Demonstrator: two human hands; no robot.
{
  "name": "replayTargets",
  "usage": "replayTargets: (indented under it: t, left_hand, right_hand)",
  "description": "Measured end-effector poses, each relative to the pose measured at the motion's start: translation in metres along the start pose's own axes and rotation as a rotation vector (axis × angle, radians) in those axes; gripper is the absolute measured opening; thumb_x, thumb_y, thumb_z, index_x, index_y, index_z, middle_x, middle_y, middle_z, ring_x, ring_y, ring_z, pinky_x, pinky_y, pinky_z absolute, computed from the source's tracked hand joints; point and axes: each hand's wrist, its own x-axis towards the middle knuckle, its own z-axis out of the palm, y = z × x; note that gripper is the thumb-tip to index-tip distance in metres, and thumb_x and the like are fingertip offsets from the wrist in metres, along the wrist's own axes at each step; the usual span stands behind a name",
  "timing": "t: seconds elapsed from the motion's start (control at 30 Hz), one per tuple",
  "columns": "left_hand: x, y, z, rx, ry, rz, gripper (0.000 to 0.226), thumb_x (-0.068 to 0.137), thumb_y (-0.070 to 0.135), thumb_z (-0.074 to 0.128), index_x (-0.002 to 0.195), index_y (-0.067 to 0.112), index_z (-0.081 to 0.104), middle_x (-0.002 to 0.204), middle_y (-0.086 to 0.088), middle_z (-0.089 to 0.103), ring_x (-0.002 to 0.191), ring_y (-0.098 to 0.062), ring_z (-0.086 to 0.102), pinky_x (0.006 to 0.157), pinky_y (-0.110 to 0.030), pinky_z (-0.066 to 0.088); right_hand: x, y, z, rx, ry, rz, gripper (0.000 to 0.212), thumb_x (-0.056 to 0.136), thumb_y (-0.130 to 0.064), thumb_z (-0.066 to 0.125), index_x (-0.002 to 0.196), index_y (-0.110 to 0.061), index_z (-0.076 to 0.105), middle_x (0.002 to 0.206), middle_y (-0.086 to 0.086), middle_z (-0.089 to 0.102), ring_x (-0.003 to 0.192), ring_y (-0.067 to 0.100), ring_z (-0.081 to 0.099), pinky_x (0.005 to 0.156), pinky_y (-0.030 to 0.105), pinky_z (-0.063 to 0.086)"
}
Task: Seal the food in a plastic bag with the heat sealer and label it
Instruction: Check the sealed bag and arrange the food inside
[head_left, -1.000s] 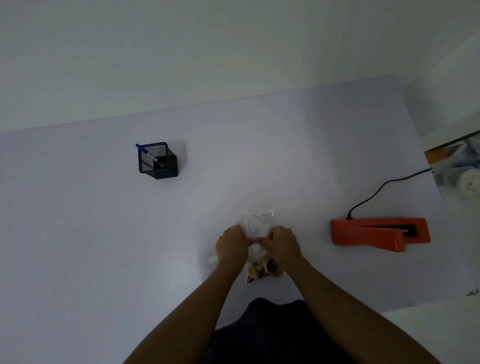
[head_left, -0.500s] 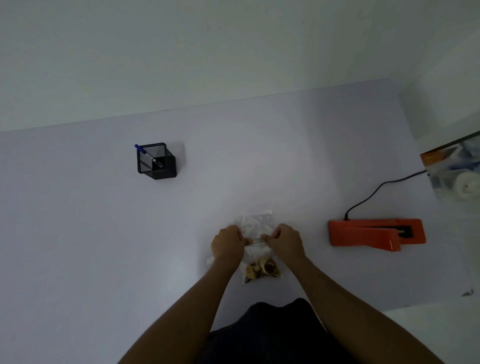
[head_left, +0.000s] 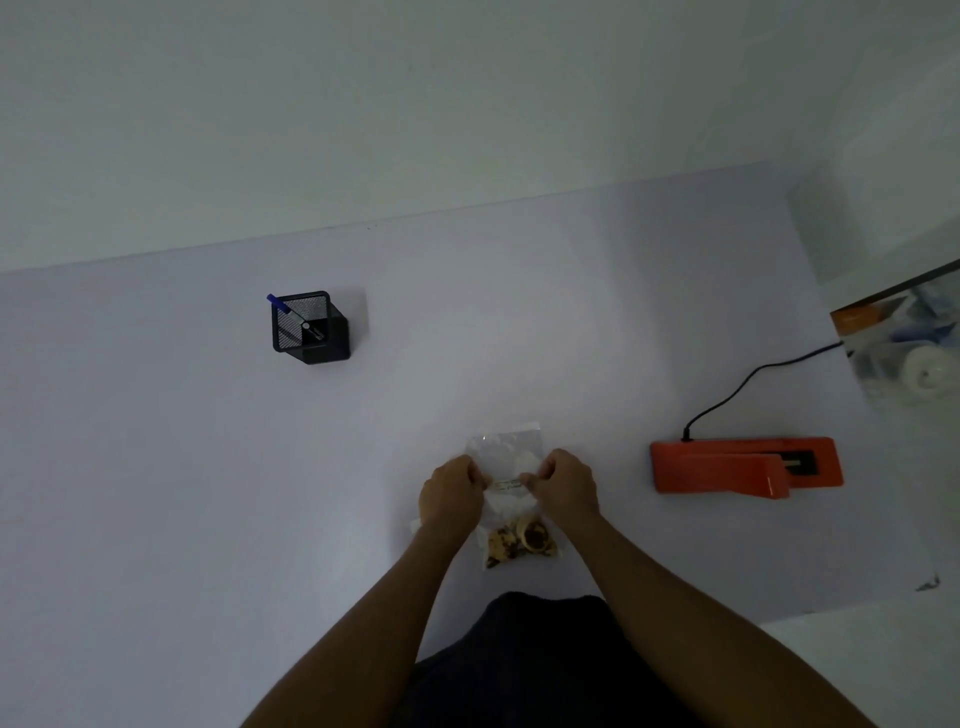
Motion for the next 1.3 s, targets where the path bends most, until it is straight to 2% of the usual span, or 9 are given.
replayTargets:
  t: [0.17, 0.23, 0.4, 0.53, 0.63, 0.73, 0.83, 1.0, 1.3]
  left_hand:
    - [-0.009, 0.004, 0.005, 0.021, 0.043, 0.030, 0.044, 0.078, 0.061, 0.070, 0.076, 0.021, 0.050, 0.071, 0.005, 0.056, 0.059, -0.014, 0.052, 0.050, -0.028, 0.036]
    - [-0.009, 0.005, 0.005, 0.009, 0.043, 0.030, 0.041, 0.079, 0.054, 0.072, 0.076, 0.020, 0.050, 0.072, 0.005, 0.056, 0.058, -0.013, 0.050, 0.049, -0.027, 0.033]
    - [-0.005, 0.001, 0.000, 0.021, 0.007, -0.005, 0.019, 0.083, 0.030, 0.072, 0.078, 0.022, 0.056, 0.077, 0.006, 0.061, 0.070, -0.017, 0.059, 0.063, -0.034, 0.051]
    - [-0.006, -0.006, -0.004, -0.049, -0.012, 0.053, 0.011, 0.089, 0.027, 0.066, 0.081, 0.021, 0.061, 0.078, 0.006, 0.064, 0.074, -0.016, 0.063, 0.063, -0.027, 0.049]
    - [-0.017, -0.018, -0.014, -0.139, 0.021, 0.010, 0.024, 0.092, 0.038, 0.064, 0.078, 0.019, 0.057, 0.069, 0.007, 0.061, 0.062, -0.008, 0.057, 0.054, -0.023, 0.042]
    - [-0.032, -0.038, -0.008, -0.141, -0.068, -0.118, 0.035, 0.091, 0.049, 0.061, 0.078, 0.016, 0.059, 0.069, -0.001, 0.069, 0.062, -0.015, 0.065, 0.060, -0.032, 0.055]
    - [-0.047, -0.040, 0.006, -0.279, -0.194, -0.206, 0.044, 0.088, 0.054, 0.061, 0.101, 0.012, 0.054, 0.085, -0.007, 0.071, 0.073, -0.020, 0.069, 0.065, -0.032, 0.056]
    - [-0.049, -0.007, 0.003, -0.445, -0.139, -0.133, 0.049, 0.093, 0.035, 0.064, 0.125, 0.012, 0.035, 0.085, 0.002, 0.060, 0.070, -0.006, 0.059, 0.045, -0.009, 0.042]
    - [0.043, 0.051, -0.051, -0.425, 0.045, -0.072, 0.062, 0.092, 0.034, 0.063, 0.140, 0.001, 0.040, 0.133, -0.021, 0.056, 0.120, -0.035, 0.054, 0.095, -0.037, 0.045]
  right_hand:
    - [-0.013, -0.007, 0.006, -0.020, -0.013, 0.003, 0.045, 0.076, -0.053, 0.075, 0.087, -0.017, 0.050, 0.082, 0.000, 0.060, 0.069, 0.018, 0.059, 0.049, 0.029, 0.038]
    - [-0.016, -0.007, 0.009, -0.021, -0.006, -0.004, 0.044, 0.076, -0.049, 0.076, 0.089, -0.018, 0.048, 0.084, 0.000, 0.058, 0.069, 0.017, 0.057, 0.049, 0.027, 0.034]
    - [-0.012, 0.001, 0.007, 0.050, 0.003, 0.006, 0.031, 0.081, -0.030, 0.077, 0.086, -0.014, 0.051, 0.080, 0.001, 0.060, 0.071, 0.021, 0.059, 0.060, 0.034, 0.048]
    - [-0.017, 0.010, -0.002, 0.197, 0.033, 0.017, 0.017, 0.090, -0.019, 0.067, 0.084, -0.010, 0.054, 0.076, 0.001, 0.060, 0.072, 0.020, 0.059, 0.064, 0.032, 0.048]
    - [-0.033, 0.026, -0.013, 0.226, 0.061, 0.012, 0.012, 0.093, -0.020, 0.063, 0.089, -0.010, 0.059, 0.078, 0.002, 0.064, 0.070, 0.016, 0.059, 0.059, 0.024, 0.045]
    - [-0.054, 0.050, -0.014, 0.216, 0.052, 0.033, 0.011, 0.096, -0.023, 0.061, 0.092, -0.013, 0.062, 0.080, -0.002, 0.065, 0.075, 0.016, 0.062, 0.059, 0.016, 0.042]
    - [-0.063, 0.056, -0.004, 0.224, 0.011, 0.026, 0.009, 0.095, -0.024, 0.062, 0.094, -0.016, 0.065, 0.084, -0.001, 0.068, 0.078, 0.015, 0.066, 0.061, 0.015, 0.045]
    - [-0.040, 0.033, 0.009, 0.315, 0.010, 0.048, 0.007, 0.093, -0.028, 0.065, 0.097, -0.023, 0.064, 0.090, 0.002, 0.070, 0.080, 0.022, 0.069, 0.072, 0.044, 0.061]
    - [0.077, -0.046, 0.008, 0.371, 0.079, -0.016, 0.039, 0.083, -0.033, 0.052, 0.116, -0.019, 0.066, 0.112, 0.012, 0.071, 0.099, 0.035, 0.069, 0.083, 0.053, 0.059]
